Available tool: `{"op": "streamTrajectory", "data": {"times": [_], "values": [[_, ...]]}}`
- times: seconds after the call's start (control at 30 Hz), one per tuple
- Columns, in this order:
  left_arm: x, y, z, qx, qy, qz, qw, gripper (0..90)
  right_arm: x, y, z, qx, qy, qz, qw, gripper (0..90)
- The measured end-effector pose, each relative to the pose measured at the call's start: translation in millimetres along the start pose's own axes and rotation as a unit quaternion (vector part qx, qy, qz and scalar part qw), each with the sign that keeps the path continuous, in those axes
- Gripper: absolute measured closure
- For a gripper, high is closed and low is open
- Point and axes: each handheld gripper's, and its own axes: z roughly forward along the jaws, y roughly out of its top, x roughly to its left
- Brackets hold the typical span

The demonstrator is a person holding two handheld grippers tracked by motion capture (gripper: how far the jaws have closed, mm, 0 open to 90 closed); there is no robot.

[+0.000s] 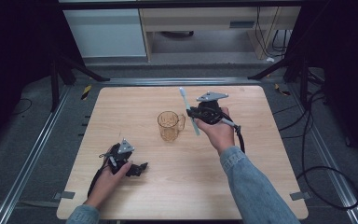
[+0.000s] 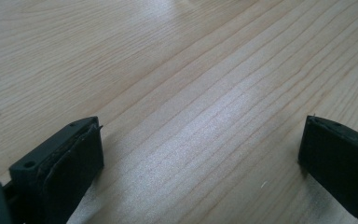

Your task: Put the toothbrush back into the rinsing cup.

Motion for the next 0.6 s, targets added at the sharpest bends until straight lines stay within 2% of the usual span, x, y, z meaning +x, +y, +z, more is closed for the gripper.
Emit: {"op": "streamTrajectory", "data": {"times": [0.6], "values": [[0.2, 0.0, -0.2, 0.001, 0.0, 0.001, 1.0, 0.0, 4.0, 2.5, 7.2, -0.049, -0.013, 0.016, 0.9986, 78.8]]}}
